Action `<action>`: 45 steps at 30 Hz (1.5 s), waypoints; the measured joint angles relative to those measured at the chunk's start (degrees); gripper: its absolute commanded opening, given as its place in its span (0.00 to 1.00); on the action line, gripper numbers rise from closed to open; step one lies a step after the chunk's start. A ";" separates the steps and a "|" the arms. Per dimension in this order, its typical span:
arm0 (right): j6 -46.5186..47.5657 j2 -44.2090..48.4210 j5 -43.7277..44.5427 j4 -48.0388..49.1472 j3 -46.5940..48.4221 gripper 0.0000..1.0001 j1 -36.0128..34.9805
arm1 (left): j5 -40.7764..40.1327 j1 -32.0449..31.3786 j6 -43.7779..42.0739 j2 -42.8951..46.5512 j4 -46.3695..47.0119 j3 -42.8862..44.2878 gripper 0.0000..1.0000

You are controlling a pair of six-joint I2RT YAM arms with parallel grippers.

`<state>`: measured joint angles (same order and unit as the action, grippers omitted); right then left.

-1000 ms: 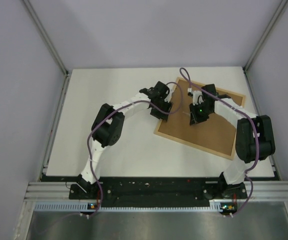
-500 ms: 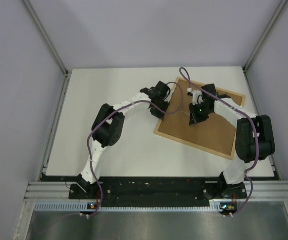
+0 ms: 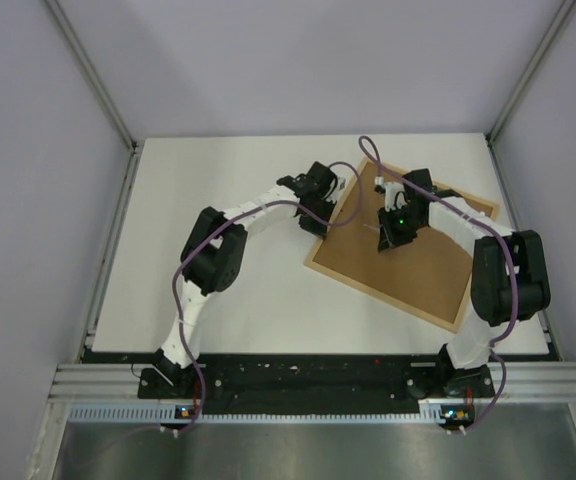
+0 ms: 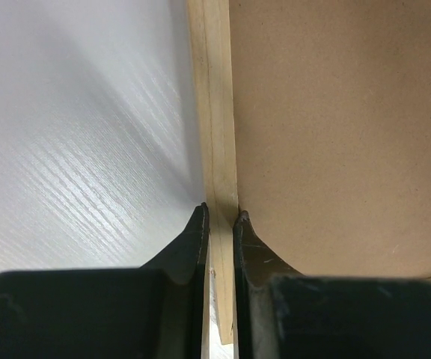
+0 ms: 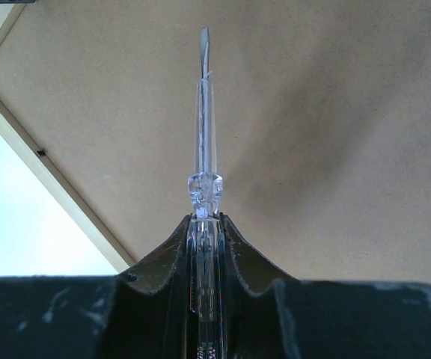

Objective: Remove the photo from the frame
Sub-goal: Release the photo frame item from the photo frame.

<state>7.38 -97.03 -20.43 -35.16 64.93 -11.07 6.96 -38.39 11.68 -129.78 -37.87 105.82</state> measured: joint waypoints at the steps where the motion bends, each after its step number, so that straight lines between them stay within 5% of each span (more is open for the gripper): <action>1: 0.00 0.00 -0.09 -0.04 -0.07 0.00 0.00 | 0.17 0.09 0.02 0.02 0.13 -0.09 0.00; 6: 0.00 0.00 -0.44 -0.02 -0.17 0.00 0.00 | 1.09 0.37 0.39 0.31 0.83 -0.79 0.00; 7: 0.00 0.00 -0.48 0.00 -0.17 0.00 0.00 | 1.18 0.46 0.42 0.39 0.94 -0.90 0.07; 10: 0.00 0.00 -0.63 0.02 -0.22 0.00 0.00 | 1.44 0.57 0.72 0.66 1.46 -1.44 0.58; 14: 0.02 0.00 -0.72 0.00 -0.42 0.00 0.00 | 3.85 0.90 1.77 1.31 1.62 -2.54 0.72; 25: 0.07 -0.15 -0.44 -0.52 0.39 0.00 0.00 | 7.28 4.90 3.85 2.54 3.67 -0.28 0.66; 32: 1.05 -5.95 -0.85 -2.21 9.29 0.00 0.00 | 10.60 5.14 5.42 -3.93 5.55 6.25 0.61; 45: 4.92 -20.96 -6.54 -7.19 22.58 0.00 -0.07 | 14.78 5.51 6.60 -6.54 7.65 5.90 0.36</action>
<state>12.29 -117.99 -26.96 -42.35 87.50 -11.14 21.74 -32.88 18.28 -136.31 -30.22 111.72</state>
